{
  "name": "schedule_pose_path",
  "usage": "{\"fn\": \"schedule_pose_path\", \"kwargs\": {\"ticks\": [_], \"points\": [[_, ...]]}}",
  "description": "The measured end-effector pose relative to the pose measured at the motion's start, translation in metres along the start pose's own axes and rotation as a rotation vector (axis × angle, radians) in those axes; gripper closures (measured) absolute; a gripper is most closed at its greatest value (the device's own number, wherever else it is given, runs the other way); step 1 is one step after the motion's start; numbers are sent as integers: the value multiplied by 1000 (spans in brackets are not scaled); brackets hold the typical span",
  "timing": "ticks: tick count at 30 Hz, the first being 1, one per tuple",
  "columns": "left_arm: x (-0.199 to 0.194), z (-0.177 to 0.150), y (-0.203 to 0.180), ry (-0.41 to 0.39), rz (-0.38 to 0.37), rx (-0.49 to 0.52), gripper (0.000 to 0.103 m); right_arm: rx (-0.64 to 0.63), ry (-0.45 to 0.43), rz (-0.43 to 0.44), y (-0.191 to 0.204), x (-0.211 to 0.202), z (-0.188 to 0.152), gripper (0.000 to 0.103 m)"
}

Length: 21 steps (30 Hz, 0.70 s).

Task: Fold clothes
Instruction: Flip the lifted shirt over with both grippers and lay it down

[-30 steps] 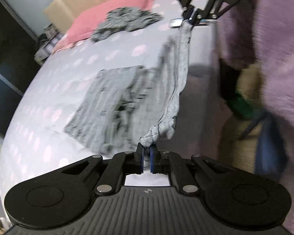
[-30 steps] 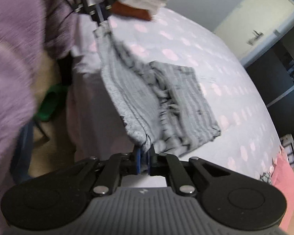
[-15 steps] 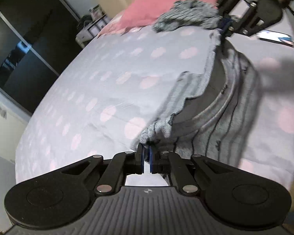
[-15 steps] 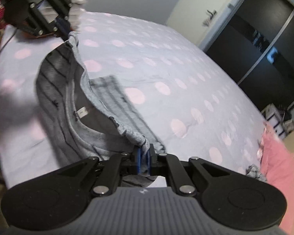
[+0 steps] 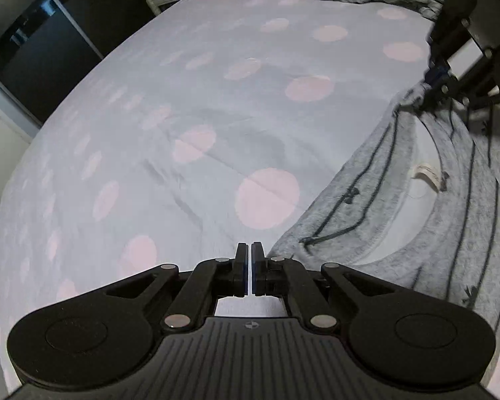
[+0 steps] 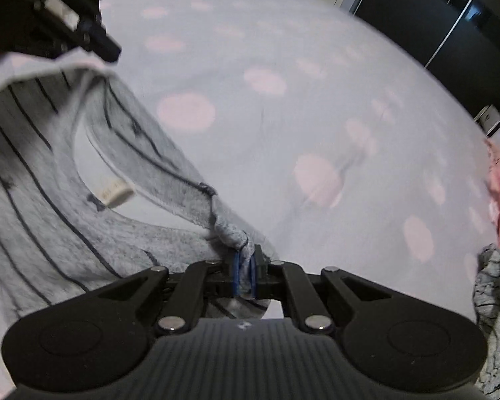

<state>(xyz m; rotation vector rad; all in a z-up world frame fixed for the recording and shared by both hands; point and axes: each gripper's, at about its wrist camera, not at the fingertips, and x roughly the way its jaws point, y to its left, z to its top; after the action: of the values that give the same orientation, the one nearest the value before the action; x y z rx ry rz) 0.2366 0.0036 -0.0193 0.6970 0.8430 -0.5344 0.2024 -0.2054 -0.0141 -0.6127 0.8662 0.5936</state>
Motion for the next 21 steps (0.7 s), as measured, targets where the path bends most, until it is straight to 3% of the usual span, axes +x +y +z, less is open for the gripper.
{"fn": "schedule_pose_path", "kwargs": {"ticks": [2, 5, 7, 9, 13, 14, 15, 16, 17, 21], "points": [[-7, 1, 8, -20, -32, -69, 103, 41, 24, 20, -5, 6, 0, 96], [-29, 2, 19, -70, -105, -172, 93, 109, 45, 51, -14, 7, 0, 95], [-43, 0, 19, -87, -148, -194, 73, 158, 52, 66, -21, 8, -1, 95], [-39, 1, 18, -64, -186, -206, 63, 170, 51, 70, -19, 4, -5, 95], [-37, -14, 11, 7, -251, -258, 54, 158, 51, 47, -12, 2, -3, 95], [-31, -17, 10, 25, -254, -277, 54, 155, 49, 41, -10, 1, -2, 95], [-27, -20, 10, 38, -247, -294, 61, 152, 47, 35, -8, 1, -1, 94], [-23, -22, 10, 51, -240, -310, 87, 160, 47, 33, -9, 1, -1, 94], [-20, -25, 10, 63, -233, -327, 94, 168, 46, 31, -10, 0, -1, 94], [-29, -22, 20, 2, -212, -393, 101, 182, 54, 25, -11, -6, -2, 94]]}}
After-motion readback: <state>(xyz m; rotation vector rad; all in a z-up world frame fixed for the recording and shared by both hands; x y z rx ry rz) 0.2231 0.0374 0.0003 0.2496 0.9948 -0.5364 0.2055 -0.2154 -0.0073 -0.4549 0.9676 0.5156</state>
